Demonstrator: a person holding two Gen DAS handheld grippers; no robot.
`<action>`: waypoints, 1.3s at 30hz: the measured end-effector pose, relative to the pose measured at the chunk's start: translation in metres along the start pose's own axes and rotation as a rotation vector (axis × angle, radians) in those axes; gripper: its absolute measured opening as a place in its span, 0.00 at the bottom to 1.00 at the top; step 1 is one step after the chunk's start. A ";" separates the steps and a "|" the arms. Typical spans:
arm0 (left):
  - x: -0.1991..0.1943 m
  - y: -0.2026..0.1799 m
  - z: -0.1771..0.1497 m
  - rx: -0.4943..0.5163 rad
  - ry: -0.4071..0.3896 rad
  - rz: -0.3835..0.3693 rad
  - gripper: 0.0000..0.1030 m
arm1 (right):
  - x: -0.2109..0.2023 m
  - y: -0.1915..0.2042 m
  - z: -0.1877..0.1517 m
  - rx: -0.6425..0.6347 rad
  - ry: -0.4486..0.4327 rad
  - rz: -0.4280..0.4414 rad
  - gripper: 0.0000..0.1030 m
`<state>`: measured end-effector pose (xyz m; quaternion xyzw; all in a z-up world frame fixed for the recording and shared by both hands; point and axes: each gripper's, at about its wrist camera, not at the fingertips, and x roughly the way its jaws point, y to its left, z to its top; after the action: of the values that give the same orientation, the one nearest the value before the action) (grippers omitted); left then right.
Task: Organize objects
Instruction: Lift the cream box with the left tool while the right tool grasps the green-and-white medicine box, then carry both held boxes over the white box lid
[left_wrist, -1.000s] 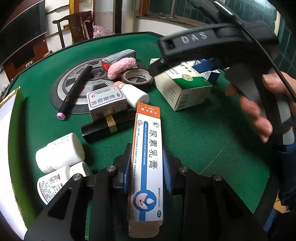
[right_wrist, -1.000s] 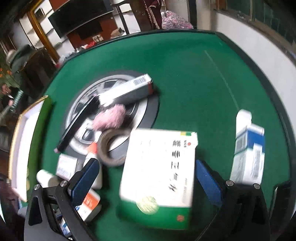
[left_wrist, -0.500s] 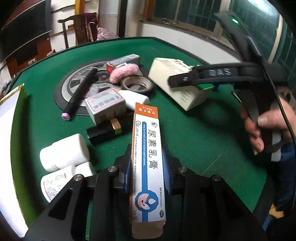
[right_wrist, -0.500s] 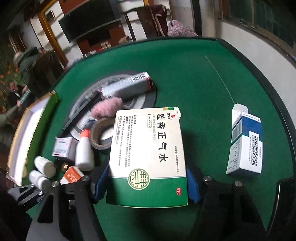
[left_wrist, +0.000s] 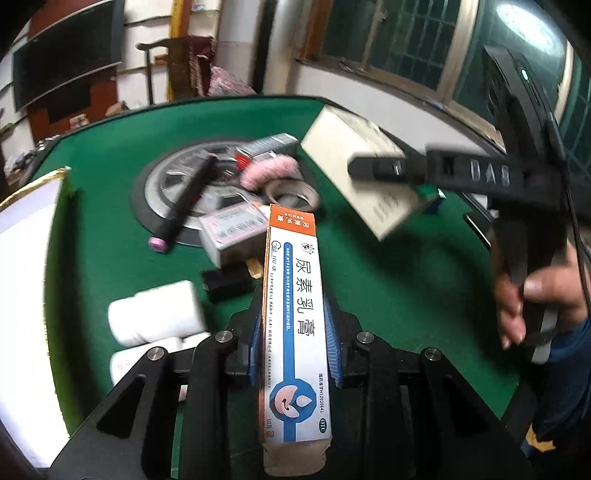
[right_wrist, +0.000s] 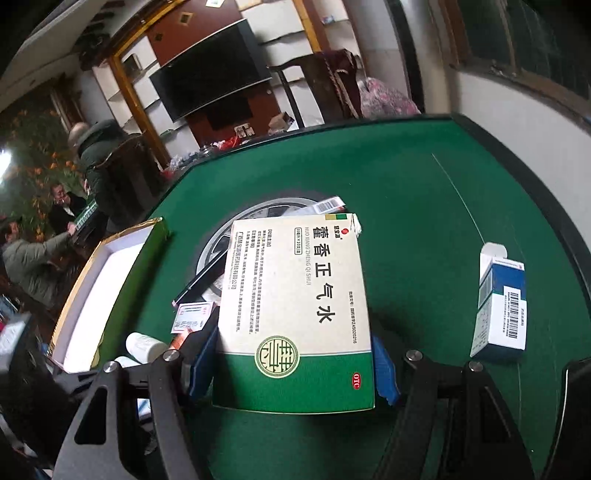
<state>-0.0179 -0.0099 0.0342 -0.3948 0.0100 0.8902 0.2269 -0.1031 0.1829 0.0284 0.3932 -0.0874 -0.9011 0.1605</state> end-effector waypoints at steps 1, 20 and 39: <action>-0.002 0.002 0.001 -0.001 -0.011 0.015 0.27 | 0.003 0.004 -0.002 -0.007 0.010 0.006 0.68; -0.033 0.032 -0.008 -0.058 -0.096 0.231 0.27 | 0.010 0.035 -0.013 -0.065 0.040 0.067 0.68; -0.097 0.104 -0.020 -0.189 -0.183 0.344 0.27 | 0.025 0.126 -0.012 -0.133 0.083 0.188 0.68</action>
<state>0.0099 -0.1458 0.0726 -0.3243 -0.0270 0.9450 0.0334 -0.0823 0.0562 0.0389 0.4087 -0.0570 -0.8687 0.2738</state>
